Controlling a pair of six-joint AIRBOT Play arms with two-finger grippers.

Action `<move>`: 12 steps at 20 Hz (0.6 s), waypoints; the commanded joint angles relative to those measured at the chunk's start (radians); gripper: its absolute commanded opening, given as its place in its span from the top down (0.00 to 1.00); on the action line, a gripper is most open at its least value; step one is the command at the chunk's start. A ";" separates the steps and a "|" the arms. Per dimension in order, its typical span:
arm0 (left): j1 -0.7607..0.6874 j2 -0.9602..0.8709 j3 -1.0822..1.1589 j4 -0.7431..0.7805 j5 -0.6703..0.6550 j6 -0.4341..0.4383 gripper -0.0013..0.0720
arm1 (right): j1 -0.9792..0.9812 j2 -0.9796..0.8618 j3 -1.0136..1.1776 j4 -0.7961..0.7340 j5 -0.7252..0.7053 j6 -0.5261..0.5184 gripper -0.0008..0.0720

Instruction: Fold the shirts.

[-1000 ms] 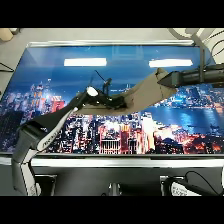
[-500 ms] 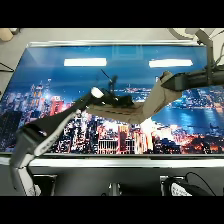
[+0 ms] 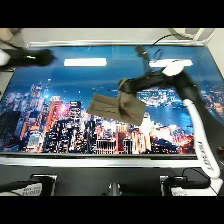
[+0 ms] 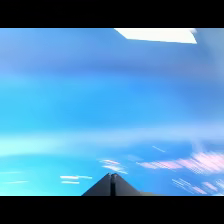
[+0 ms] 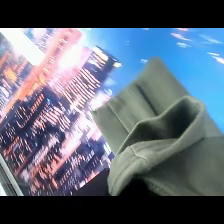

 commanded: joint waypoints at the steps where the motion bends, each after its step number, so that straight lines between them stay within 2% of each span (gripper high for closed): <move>1: 0.184 0.159 0.000 0.076 -0.109 -0.019 0.95 | 0.117 -0.174 0.001 0.161 -0.133 -0.047 0.97; 4: 0.211 0.210 -0.001 0.075 -0.138 0.014 0.95 | 0.159 -0.271 0.001 0.262 -0.164 -0.055 0.97; 5: 0.208 0.215 -0.002 0.075 -0.139 0.013 0.95 | 0.164 -0.289 0.001 0.279 -0.185 -0.055 0.91; 6: 0.200 0.216 -0.002 0.075 -0.139 0.014 0.95 | 0.167 -0.295 0.001 0.299 -0.205 -0.055 0.52; 7: 0.192 0.214 -0.002 0.075 -0.139 0.014 0.95 | 0.158 -0.287 0.001 0.306 -0.227 -0.055 0.04; 10: 0.181 0.212 -0.002 0.076 -0.150 0.034 0.95 | 0.082 -0.213 0.001 0.212 -0.183 -0.054 0.05; 12: 0.182 0.212 -0.002 0.076 -0.157 0.041 0.95 | -0.016 -0.148 0.001 0.017 -0.060 -0.003 0.05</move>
